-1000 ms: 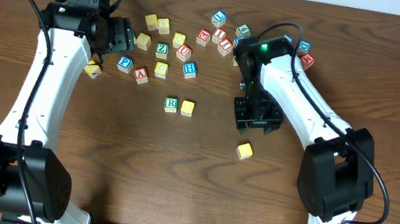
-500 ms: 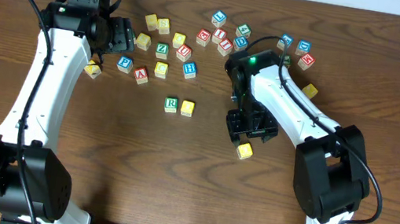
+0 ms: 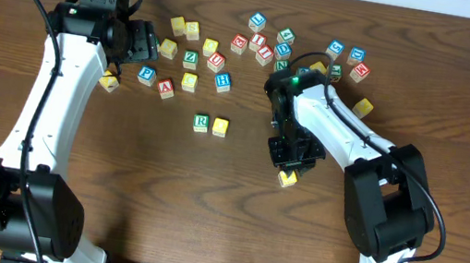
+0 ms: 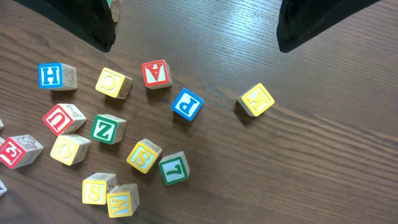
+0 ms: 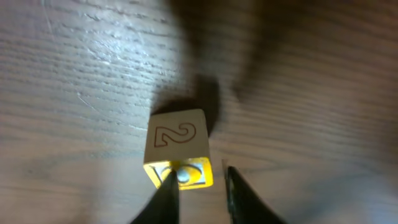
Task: Spell out ROBOT
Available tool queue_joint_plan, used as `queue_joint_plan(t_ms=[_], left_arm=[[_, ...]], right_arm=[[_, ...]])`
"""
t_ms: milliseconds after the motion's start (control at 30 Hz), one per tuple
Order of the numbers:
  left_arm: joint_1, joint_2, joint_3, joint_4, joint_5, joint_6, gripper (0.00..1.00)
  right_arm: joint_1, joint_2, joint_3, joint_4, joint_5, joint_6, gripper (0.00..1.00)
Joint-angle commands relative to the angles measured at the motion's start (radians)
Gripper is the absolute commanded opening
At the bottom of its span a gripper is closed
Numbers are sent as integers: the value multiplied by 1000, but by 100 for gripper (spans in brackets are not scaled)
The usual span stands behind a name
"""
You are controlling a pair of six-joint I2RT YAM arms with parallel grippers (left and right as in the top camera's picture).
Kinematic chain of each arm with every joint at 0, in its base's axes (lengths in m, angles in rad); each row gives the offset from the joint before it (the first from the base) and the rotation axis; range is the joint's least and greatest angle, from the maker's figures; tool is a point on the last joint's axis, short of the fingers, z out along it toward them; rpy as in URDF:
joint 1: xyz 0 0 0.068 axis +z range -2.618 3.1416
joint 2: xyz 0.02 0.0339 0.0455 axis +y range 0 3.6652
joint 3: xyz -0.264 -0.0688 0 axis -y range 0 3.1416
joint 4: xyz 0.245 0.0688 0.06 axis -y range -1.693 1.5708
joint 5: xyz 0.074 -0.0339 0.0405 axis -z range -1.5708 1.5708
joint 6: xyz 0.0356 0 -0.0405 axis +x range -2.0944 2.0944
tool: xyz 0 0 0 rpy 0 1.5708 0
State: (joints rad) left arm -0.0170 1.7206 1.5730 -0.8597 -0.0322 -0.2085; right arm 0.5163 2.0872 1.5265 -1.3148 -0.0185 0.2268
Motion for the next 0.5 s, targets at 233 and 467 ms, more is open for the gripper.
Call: queue_joint_plan(t_ms=[233, 467], left_arm=[[-2, 10, -1, -2, -2, 5, 82], [-2, 10, -1, -2, -2, 5, 82]], right_arm=[[-11, -14, 4, 37, -22, 4, 1], [-11, -14, 1, 84, -64, 4, 1]])
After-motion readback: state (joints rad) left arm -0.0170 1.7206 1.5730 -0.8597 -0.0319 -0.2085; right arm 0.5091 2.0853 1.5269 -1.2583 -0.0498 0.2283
